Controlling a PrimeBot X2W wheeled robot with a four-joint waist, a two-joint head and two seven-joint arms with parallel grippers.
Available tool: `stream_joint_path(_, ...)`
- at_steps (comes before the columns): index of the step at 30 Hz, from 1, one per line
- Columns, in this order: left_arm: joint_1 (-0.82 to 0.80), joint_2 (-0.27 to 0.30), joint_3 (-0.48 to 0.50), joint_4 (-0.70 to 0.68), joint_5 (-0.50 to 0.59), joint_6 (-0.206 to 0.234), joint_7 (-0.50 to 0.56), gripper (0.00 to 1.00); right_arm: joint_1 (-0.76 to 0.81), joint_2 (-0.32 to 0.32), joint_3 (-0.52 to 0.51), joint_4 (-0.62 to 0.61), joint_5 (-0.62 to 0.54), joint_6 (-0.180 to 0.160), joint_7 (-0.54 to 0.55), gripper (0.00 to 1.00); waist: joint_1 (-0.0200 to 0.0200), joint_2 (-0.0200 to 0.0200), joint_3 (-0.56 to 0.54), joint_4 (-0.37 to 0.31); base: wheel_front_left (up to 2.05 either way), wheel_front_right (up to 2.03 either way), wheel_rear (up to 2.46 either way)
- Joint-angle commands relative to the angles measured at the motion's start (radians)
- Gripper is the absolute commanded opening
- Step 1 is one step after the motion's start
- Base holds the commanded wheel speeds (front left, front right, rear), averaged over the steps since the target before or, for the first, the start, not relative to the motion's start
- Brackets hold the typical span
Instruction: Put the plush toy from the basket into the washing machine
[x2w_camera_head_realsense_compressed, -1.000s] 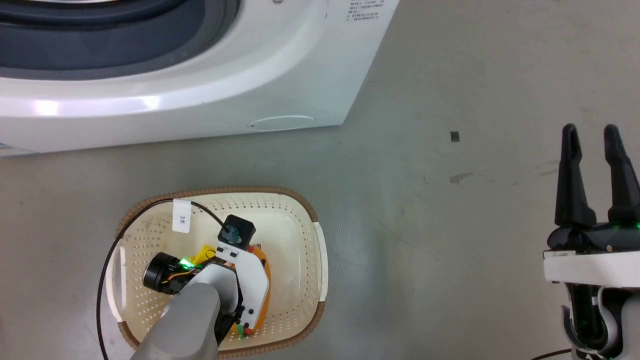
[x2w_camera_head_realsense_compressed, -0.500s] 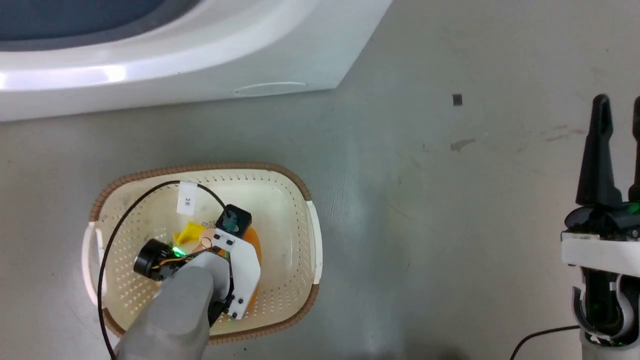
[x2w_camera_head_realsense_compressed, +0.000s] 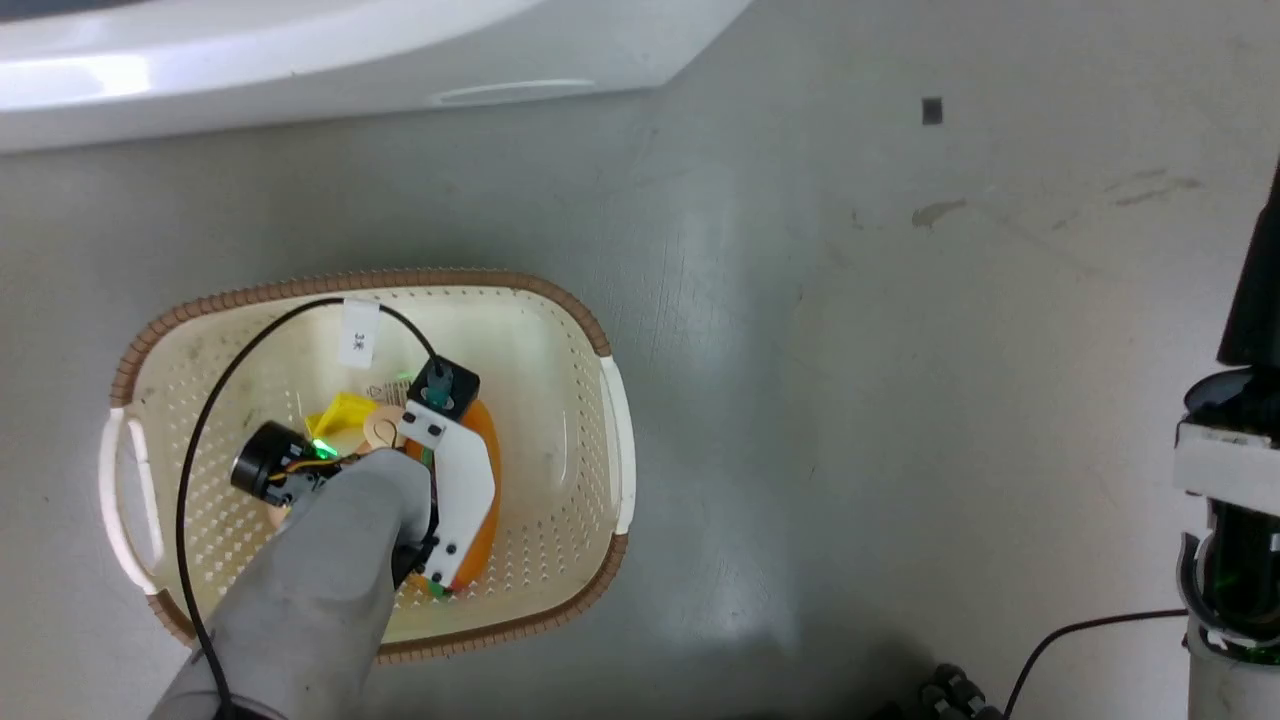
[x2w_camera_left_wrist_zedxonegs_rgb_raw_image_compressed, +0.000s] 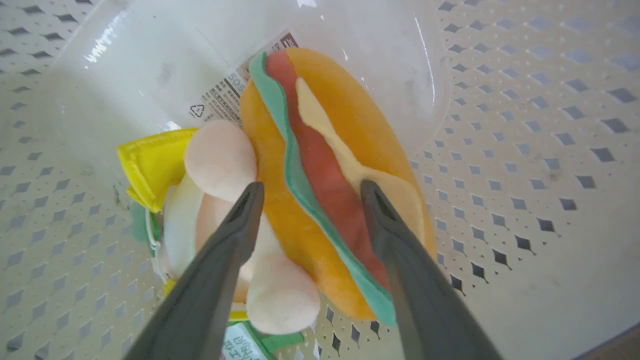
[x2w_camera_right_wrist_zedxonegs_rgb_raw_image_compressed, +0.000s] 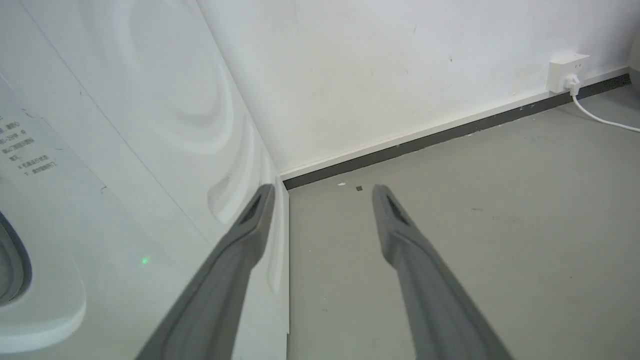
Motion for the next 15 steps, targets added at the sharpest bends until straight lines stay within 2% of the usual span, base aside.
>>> stream_joint_path(1,-0.038,0.01,-0.019,0.036,-0.013,-0.006,0.01,1.0,-0.031,0.0,-0.007,-0.015,0.018,-0.001,-0.011,1.0,-0.0001,0.0,0.032,-0.003,0.0,0.0,0.0)
stream_joint_path(15,-0.136,0.012,-0.087,0.154,-0.051,-0.004,-0.018,1.0,-0.072,0.0,-0.015,-0.051,0.051,-0.001,-0.035,1.0,-0.0001,0.0,0.133,-0.004,0.0,0.0,0.0)
